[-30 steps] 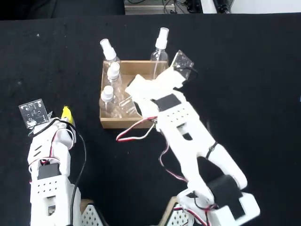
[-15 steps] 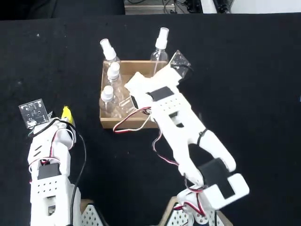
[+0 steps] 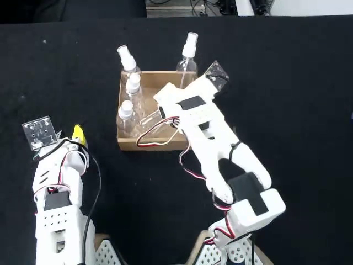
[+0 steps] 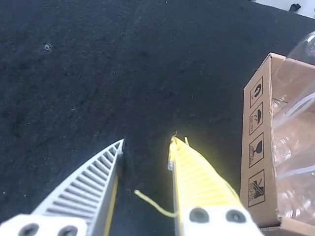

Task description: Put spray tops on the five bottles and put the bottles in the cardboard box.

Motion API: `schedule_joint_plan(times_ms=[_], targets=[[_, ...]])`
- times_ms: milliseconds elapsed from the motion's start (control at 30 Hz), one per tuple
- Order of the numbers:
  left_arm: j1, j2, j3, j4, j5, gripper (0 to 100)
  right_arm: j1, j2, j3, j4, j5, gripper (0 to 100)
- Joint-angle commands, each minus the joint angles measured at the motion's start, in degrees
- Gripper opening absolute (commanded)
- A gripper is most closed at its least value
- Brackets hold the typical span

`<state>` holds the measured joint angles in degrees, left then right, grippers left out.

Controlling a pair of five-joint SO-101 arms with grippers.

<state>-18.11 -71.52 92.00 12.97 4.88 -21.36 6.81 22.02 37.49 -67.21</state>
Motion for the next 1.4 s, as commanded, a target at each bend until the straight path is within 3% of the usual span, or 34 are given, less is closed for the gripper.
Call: schedule_joint_plan(times_ms=[0, 400, 633, 1100, 1367], targets=[[-0.57, -0.97, -0.66, -1.23, -0.26, 13, 1.05, 0.31, -4.53, -2.11, -0.44, 35.4], [-0.57, -0.97, -0.66, -1.23, -0.35, 13, 1.05, 2.24, -4.79, -2.11, -2.29, 34.9], [-0.57, -0.97, -0.66, -1.32, -0.44, 13, 1.41, 2.15, -4.62, -2.02, -2.81, 15.1], [-0.57, -0.97, -0.66, -1.41, -0.44, 13, 1.49, 1.45, -4.44, 1.05, -2.64, 14.2], [-0.57, -0.97, -0.66, -1.41, -0.44, 13, 1.49, -9.80, 1.36, 1.85, -2.11, 14.2]])
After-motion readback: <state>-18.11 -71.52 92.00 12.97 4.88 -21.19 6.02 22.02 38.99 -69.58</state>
